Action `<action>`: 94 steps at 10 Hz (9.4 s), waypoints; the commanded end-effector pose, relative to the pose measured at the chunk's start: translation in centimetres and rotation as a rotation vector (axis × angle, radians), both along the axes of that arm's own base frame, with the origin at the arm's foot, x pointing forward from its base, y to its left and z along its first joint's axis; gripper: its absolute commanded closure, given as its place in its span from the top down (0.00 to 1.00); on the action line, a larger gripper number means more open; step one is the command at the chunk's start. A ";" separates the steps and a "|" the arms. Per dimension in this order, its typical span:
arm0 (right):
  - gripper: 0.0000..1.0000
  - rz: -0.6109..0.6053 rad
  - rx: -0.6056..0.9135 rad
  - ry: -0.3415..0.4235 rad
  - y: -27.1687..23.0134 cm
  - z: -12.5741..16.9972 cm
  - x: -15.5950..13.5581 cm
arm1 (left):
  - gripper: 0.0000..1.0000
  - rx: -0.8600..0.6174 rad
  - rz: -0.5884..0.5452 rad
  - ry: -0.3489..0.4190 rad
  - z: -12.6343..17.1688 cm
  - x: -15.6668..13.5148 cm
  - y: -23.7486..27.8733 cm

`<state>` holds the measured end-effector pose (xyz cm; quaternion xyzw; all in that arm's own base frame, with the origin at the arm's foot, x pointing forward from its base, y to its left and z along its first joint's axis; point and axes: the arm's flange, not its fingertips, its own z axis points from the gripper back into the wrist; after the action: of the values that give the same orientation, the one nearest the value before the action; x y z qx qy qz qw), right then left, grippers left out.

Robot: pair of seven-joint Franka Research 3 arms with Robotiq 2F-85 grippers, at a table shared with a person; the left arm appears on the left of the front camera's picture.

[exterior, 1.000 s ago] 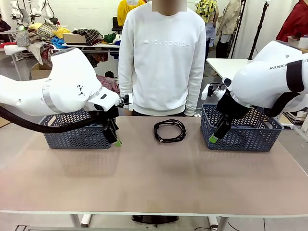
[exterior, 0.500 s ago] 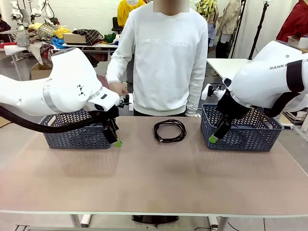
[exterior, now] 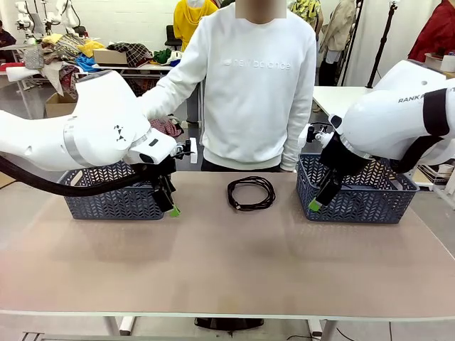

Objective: Organize the cables according to human instructions.
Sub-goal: Pick up a bundle of cables and place it in the basket indicated by the human.

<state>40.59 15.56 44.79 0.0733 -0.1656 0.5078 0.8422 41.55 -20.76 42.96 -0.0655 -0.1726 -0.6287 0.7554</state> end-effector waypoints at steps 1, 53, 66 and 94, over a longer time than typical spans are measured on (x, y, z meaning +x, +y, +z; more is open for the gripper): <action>1.00 -0.003 0.001 -0.001 0.1 0.1 0.1 | 1.00 0.000 0.003 0.002 0.0 0.0 0.1; 1.00 -0.003 0.001 -0.001 0.1 0.1 0.1 | 1.00 0.106 1.117 0.315 -4.7 16.7 -20.4; 1.00 -0.003 0.001 -0.001 0.1 0.1 0.1 | 1.00 0.071 1.323 0.322 -9.7 19.2 -19.5; 1.00 -0.003 0.001 -0.001 0.1 0.1 0.1 | 0.00 0.050 1.357 0.297 -7.0 20.5 -19.3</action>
<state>40.62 15.53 44.80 0.0736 -0.1656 0.5075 0.8424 62.71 -40.50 34.21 -0.0216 -0.0400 -0.0151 0.9989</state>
